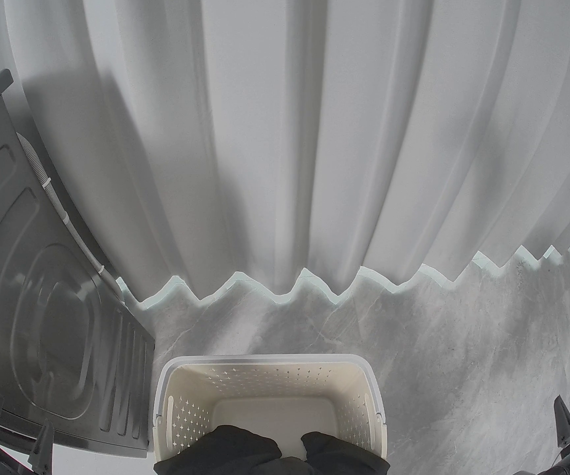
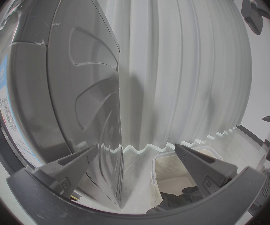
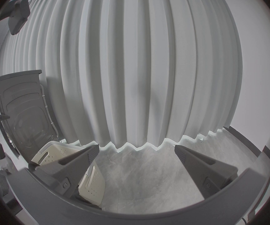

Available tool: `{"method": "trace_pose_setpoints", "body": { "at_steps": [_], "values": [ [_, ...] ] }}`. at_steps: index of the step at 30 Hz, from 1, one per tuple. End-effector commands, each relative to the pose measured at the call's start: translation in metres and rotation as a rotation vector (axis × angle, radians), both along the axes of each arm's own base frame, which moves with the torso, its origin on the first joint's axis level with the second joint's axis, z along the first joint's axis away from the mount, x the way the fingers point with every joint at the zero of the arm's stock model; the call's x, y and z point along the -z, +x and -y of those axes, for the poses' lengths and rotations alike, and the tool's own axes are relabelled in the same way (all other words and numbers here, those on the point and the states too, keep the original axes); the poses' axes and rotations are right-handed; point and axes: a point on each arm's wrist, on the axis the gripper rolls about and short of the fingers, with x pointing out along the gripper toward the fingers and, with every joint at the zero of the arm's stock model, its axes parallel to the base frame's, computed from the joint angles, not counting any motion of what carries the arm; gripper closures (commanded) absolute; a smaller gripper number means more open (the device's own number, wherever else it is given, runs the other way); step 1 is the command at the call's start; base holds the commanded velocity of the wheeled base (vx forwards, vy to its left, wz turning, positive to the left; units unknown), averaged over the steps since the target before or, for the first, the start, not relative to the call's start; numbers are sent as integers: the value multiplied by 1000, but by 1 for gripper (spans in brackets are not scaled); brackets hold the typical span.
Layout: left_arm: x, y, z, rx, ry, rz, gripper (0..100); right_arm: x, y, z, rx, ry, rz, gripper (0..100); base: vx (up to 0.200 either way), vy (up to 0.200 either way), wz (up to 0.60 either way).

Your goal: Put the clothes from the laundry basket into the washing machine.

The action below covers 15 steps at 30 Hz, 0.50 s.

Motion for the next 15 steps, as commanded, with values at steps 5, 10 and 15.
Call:
{"method": "trace_pose_setpoints", "body": {
  "at_steps": [5,10,15],
  "values": [
    [5,0,0,0,-1,2,0,5,0,0,0,0,-1,0,0,0,0],
    [5,0,0,0,-1,3,0,5,0,0,0,0,-1,0,0,0,0],
    [5,0,0,0,-1,2,0,5,0,0,0,0,-1,0,0,0,0]
  ]
}}
